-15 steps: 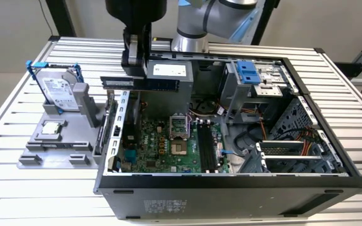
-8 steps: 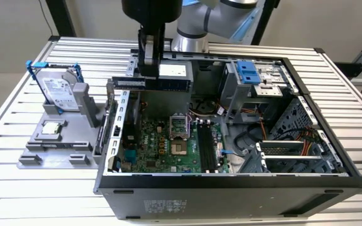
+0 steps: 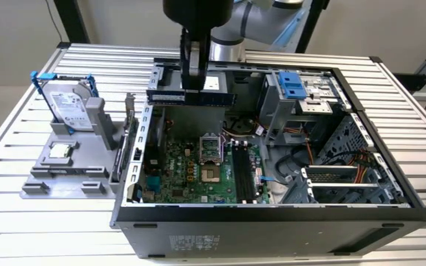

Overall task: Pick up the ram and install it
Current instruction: 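Pick up the ram and move it above insertion slot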

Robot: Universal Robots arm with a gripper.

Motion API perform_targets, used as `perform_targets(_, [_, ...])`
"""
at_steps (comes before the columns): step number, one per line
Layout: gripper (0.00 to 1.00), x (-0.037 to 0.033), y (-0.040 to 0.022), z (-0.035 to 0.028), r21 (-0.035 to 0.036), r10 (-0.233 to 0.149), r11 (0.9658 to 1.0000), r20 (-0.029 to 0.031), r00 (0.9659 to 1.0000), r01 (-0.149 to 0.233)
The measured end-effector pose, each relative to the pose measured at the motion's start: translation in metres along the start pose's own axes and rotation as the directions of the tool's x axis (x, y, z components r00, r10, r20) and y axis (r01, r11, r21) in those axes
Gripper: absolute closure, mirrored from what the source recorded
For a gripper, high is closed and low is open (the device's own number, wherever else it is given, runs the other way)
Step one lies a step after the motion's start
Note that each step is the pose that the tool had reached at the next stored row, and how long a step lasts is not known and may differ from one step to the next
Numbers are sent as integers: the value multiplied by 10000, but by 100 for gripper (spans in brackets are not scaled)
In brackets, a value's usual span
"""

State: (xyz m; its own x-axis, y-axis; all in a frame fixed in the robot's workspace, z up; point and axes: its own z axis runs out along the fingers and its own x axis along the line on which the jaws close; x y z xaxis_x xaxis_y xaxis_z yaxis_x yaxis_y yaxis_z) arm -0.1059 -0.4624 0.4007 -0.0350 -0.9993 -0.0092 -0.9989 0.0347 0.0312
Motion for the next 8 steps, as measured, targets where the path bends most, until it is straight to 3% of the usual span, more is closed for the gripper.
perform_targets(8, [100,-37,-216,-6,0,0,10000,0,10000,0])
